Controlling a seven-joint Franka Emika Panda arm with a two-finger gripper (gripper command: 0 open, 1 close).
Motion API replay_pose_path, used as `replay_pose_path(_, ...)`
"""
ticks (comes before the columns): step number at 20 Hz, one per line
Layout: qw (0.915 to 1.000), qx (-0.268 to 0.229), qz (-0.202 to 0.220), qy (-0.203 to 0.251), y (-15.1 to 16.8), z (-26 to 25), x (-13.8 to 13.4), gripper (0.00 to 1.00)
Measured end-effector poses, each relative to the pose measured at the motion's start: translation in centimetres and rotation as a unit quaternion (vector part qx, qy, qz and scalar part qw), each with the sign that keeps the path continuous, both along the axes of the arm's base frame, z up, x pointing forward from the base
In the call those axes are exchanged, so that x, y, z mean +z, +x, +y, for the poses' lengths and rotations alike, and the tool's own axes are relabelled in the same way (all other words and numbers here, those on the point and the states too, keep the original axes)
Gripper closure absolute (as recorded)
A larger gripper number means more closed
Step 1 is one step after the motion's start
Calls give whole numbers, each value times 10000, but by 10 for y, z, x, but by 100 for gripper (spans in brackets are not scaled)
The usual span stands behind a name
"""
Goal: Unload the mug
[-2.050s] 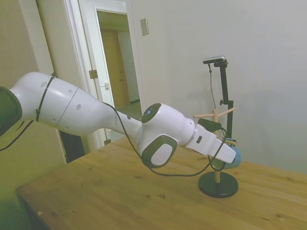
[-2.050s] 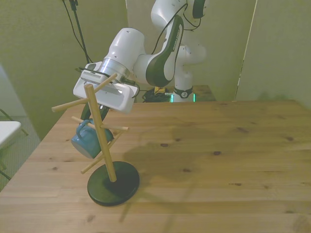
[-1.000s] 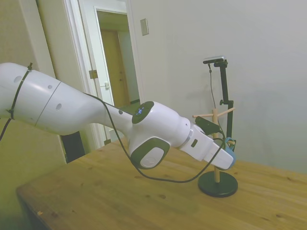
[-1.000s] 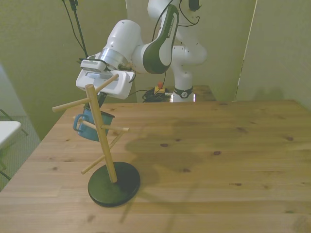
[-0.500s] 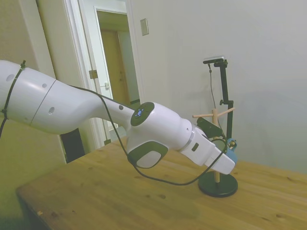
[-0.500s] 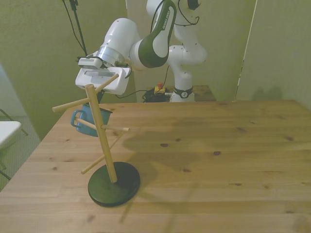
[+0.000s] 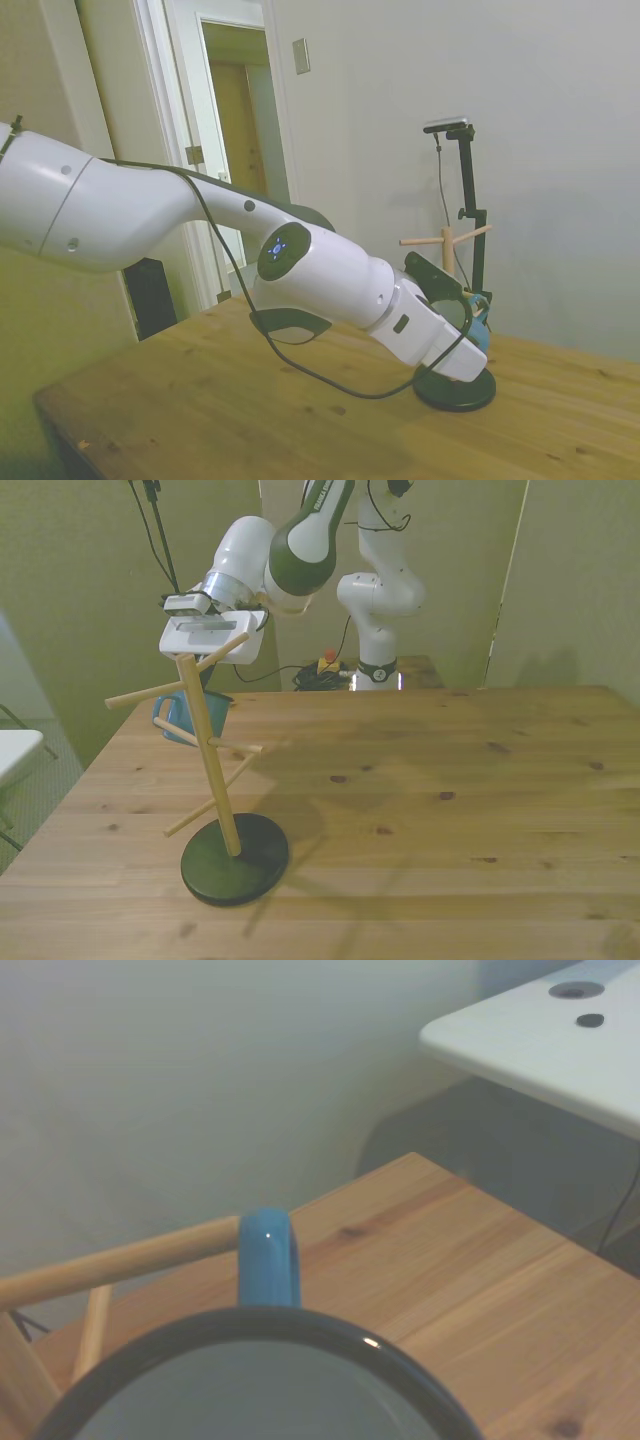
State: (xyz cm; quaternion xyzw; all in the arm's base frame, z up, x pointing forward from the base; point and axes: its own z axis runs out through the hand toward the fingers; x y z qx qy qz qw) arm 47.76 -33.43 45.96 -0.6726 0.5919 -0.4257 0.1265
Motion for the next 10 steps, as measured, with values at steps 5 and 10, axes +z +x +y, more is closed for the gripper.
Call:
replay_pose_path(5, 9983, 535, 225, 64, -27, 14, -16, 100)
replay_pose_path(10, 9940, 1003, 438, 24, -52, 53, -20, 100)
